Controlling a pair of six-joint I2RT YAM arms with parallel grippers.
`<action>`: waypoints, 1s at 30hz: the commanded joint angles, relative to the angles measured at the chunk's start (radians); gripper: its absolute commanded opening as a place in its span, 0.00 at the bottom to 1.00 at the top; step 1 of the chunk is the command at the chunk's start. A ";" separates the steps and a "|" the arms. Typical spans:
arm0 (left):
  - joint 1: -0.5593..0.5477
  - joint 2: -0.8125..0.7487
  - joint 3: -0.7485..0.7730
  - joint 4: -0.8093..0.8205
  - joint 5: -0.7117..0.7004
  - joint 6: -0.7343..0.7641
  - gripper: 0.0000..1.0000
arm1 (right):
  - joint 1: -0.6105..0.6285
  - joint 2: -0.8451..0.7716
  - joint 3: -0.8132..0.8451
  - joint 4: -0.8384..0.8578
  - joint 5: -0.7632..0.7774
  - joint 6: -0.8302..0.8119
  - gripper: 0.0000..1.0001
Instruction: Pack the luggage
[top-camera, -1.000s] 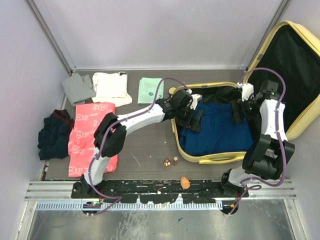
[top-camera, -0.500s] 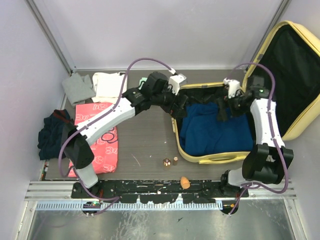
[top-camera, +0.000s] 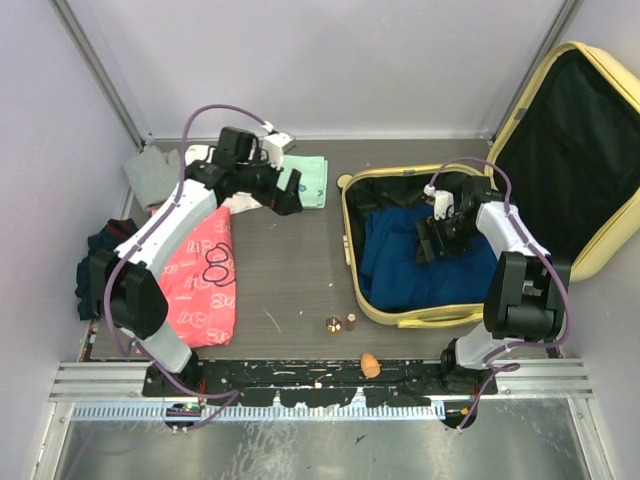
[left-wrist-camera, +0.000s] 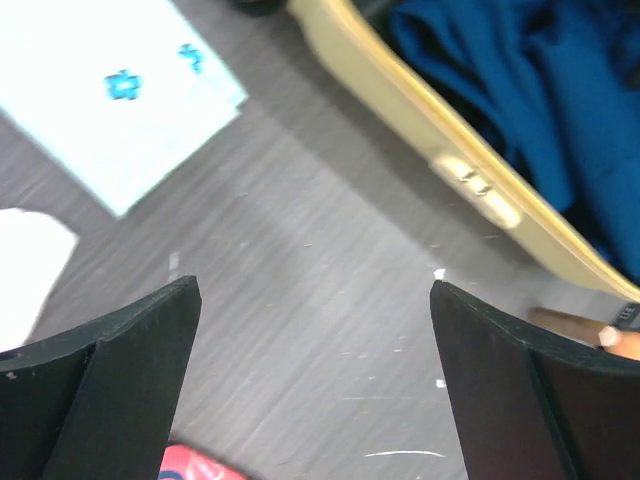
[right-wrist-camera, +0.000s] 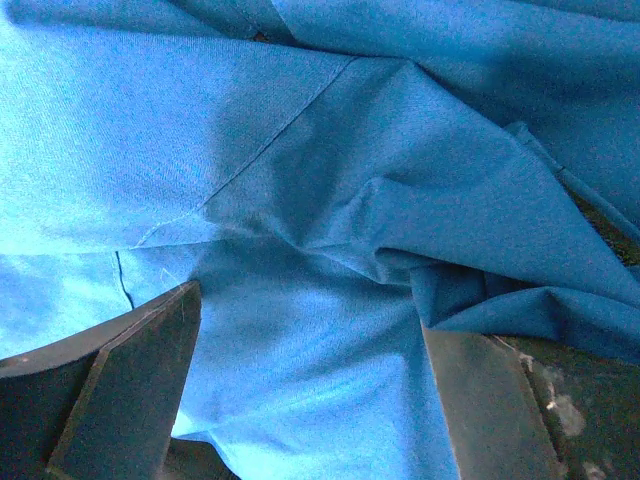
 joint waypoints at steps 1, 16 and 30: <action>0.075 0.022 0.029 -0.029 -0.006 0.164 0.98 | -0.005 -0.055 0.072 0.012 -0.031 0.016 0.95; 0.107 0.628 0.591 -0.205 0.090 0.582 0.67 | -0.006 -0.158 0.216 -0.070 -0.115 0.076 0.96; 0.088 0.857 0.754 -0.411 0.013 0.927 0.32 | -0.006 -0.107 0.207 -0.066 -0.117 0.067 0.95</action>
